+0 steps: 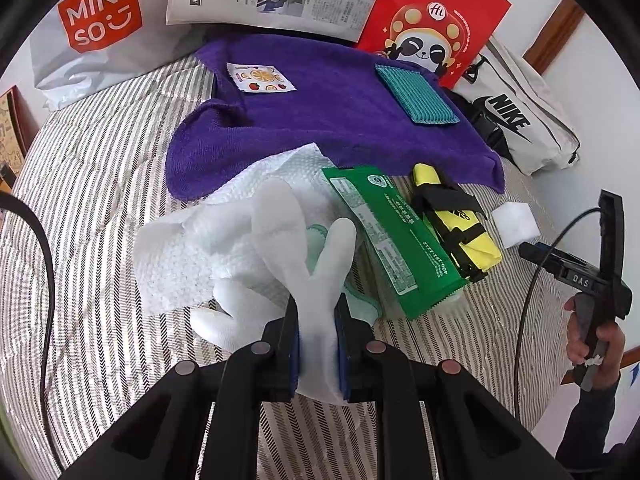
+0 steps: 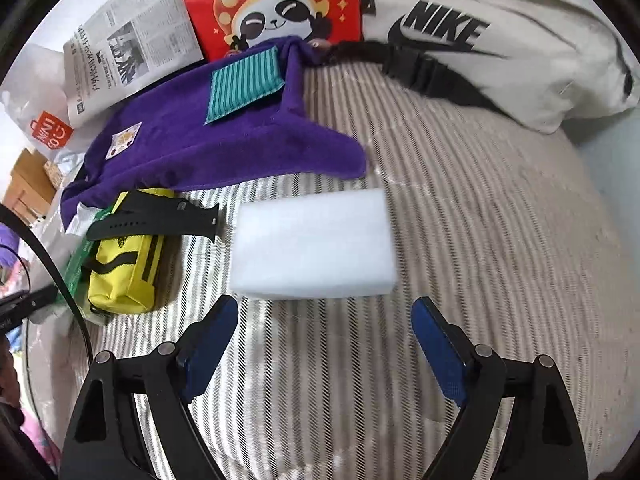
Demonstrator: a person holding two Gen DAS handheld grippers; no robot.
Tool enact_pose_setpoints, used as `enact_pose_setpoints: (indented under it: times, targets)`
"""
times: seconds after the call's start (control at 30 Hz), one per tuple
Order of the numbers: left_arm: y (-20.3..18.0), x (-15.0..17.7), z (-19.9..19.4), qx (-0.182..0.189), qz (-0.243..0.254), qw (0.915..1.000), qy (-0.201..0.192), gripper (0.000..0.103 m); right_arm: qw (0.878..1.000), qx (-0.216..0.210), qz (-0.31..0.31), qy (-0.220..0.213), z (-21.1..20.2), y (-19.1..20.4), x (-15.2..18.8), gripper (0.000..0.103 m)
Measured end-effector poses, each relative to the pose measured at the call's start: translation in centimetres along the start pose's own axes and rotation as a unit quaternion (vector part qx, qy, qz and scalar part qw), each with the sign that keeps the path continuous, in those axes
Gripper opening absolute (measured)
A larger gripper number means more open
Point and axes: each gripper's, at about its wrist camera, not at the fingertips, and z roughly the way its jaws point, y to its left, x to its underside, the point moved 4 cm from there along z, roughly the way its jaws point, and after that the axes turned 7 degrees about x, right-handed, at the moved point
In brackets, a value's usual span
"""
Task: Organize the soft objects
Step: 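Grasp the white sponge block with the right gripper while the left holds the glove, then carry the sponge and the glove over the purple towel with both grippers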
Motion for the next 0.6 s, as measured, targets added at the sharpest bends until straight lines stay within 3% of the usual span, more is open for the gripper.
enact_pose_setpoints:
  times: [0.23,0.4,0.5,0.6]
  targets:
    - [-0.2,0.0,0.2,0.001,0.007,1.0,0.004,0.014,1.0,-0.005,-0.009,-0.022,0.4,0.7,-1.5,0.092]
    - [-0.2,0.0,0.1,0.0,0.006,1.0,0.003,0.014,0.999,0.024,-0.019,-0.011,2.8,1.7,-2.8,0.092]
    - [-0.1,-0.1,0.1,-0.001,0.005,1.0,0.0,0.014,0.998,0.041,-0.023,-0.028,3.1,1.8,-3.1,0.08]
    - [0.0,-0.2,-0.4,0.001,0.004,1.0,-0.005,0.014,0.999,0.019,-0.015,-0.034,2.3,1.7,-3.4,0.08]
